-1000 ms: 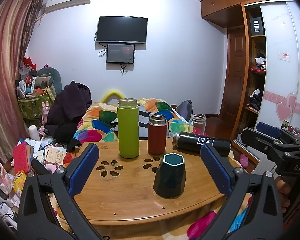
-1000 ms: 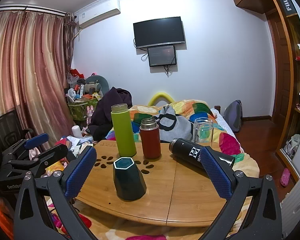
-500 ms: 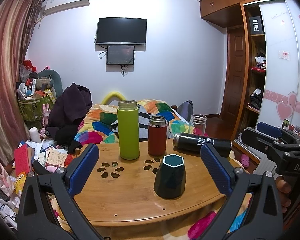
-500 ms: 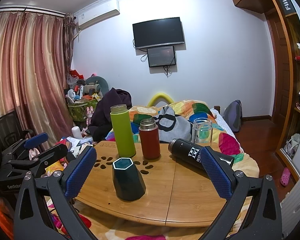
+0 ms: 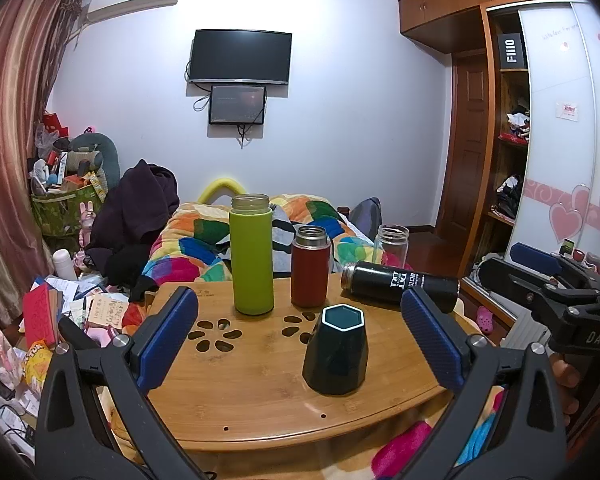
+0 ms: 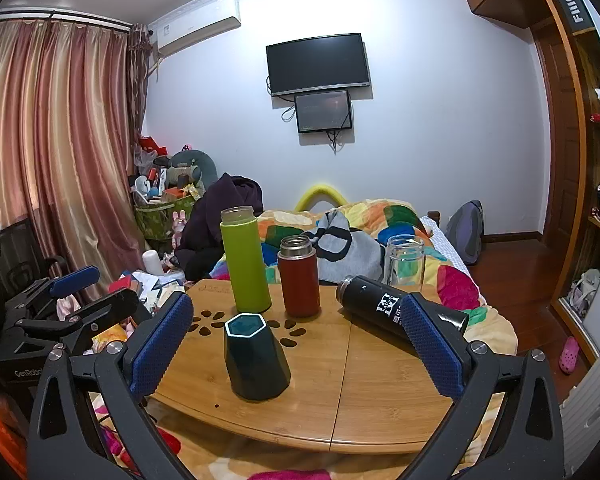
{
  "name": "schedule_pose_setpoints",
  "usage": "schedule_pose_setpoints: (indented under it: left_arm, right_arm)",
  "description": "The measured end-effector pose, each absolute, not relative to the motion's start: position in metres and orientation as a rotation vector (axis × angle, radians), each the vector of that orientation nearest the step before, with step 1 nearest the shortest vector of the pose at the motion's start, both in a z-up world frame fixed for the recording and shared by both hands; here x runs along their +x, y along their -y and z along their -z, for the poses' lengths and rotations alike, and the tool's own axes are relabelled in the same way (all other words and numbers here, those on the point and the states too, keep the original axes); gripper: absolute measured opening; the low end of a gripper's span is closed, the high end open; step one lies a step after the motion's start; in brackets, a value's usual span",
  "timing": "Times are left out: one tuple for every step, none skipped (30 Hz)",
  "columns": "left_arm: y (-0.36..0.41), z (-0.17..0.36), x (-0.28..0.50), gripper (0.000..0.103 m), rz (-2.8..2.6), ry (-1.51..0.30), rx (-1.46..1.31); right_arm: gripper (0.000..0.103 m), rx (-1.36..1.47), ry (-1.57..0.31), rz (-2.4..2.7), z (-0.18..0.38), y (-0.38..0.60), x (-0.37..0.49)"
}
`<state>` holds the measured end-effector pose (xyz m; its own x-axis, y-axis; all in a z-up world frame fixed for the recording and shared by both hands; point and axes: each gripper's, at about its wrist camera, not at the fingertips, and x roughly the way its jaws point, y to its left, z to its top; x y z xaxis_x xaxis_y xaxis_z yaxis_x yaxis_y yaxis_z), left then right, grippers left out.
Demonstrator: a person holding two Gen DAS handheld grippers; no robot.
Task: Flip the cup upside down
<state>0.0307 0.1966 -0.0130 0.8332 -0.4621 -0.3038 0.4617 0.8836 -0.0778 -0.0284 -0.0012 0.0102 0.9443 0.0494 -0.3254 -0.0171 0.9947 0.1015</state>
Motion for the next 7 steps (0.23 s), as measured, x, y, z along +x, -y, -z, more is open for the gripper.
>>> schedule_pose_setpoints:
  left_arm:
    - [-0.1972,0.0126,0.0307,0.103,0.49,-0.32,-0.003]
    - [-0.1979,0.0126,0.0305,0.103,0.492,-0.317,-0.005]
    - [-0.1978,0.0125,0.03,0.103,0.493,-0.316,-0.005]
    - [-0.1976,0.0124,0.0299,0.103,0.494,-0.314,-0.006]
    - [-0.1977,0.0122,0.0296,0.103,0.493,-0.312,-0.006]
    - [-0.1972,0.012,0.0299,0.103,0.491,-0.312,-0.005]
    - [-0.1971,0.012,0.0303,0.103,0.49,-0.313,-0.005]
  right_arm:
    - [0.103,0.097,-0.335,-0.035,-0.0102,0.0015,-0.0278]
    - [0.103,0.096,-0.336,-0.036,-0.01,0.0012,-0.0271]
    - [0.103,0.094,-0.337,-0.036,-0.0096,0.0008,-0.0268]
    - [0.103,0.093,-0.338,-0.036,-0.0092,0.0003,-0.0267]
    - [0.103,0.09,-0.339,-0.037,-0.0091,-0.0001,-0.0262]
    - [0.103,0.09,-0.339,-0.037,-0.009,-0.0001,-0.026]
    - [0.103,0.088,-0.34,-0.037,-0.0081,-0.0006,-0.0259]
